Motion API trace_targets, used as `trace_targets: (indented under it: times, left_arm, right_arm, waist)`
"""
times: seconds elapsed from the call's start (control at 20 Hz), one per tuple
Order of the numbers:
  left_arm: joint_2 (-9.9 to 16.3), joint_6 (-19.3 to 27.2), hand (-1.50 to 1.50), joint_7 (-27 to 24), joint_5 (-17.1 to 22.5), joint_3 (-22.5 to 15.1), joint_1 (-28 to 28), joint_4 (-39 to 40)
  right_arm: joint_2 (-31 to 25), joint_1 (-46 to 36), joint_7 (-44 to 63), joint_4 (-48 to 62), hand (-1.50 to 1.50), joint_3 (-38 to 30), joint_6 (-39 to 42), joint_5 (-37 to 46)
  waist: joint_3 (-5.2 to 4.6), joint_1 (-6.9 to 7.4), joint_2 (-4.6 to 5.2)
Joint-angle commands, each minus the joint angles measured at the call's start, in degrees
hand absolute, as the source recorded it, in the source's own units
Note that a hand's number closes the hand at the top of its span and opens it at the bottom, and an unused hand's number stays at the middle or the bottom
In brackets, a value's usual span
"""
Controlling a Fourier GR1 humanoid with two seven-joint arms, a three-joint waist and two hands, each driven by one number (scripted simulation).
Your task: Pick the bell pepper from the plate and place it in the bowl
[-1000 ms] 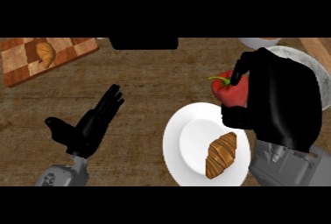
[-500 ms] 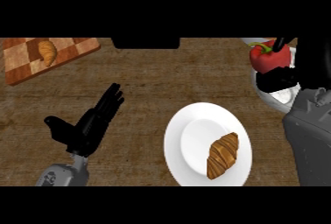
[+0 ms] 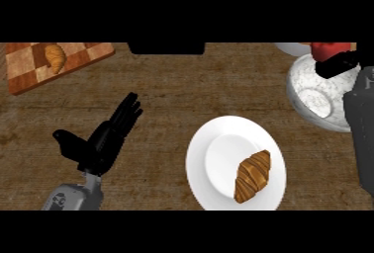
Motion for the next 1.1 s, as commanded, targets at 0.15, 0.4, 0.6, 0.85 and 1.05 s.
trace_targets:
  times: [0.15, 0.4, 0.6, 0.85, 1.05]
  left_arm:
    - [-0.5, -1.0, 0.0, -0.4, -1.1, -0.1, -0.5, 1.4]
    - [-1.1, -0.8, 0.0, 0.2, -0.9, 0.8, -2.8, 2.3]
    - [-0.4, -2.8, 0.0, -0.8, -0.4, 1.5, -1.5, 3.6]
    - [0.0, -3.2, 0.0, 0.6, 0.3, 2.0, -1.5, 0.9]
    - [-1.2, -1.5, 0.0, -0.3, -0.6, 1.7, -0.1, 0.6]
  right_arm:
    - [-4.6, -3.5, -11.7, 25.0, 1.5, -3.7, -15.4, 3.0]
    - [-6.4, -6.8, -9.0, 37.6, 1.5, -7.5, -10.4, 1.8]
    - [-7.7, -7.9, -13.9, 46.8, -1.5, -12.2, -17.0, -1.4]
    - [-7.9, -9.4, -23.6, 50.8, -1.5, -17.7, -24.4, -7.9]
    - [-3.8, -7.7, -30.0, 43.8, -1.5, -24.7, -33.6, -16.9]
  waist:
    - [0.03, 1.16, 0.54]
    - [0.03, 1.27, 0.62]
    - [0.06, 1.13, 0.53]
    - [0.12, 1.52, 0.6]
    - [0.23, 0.57, 0.1]
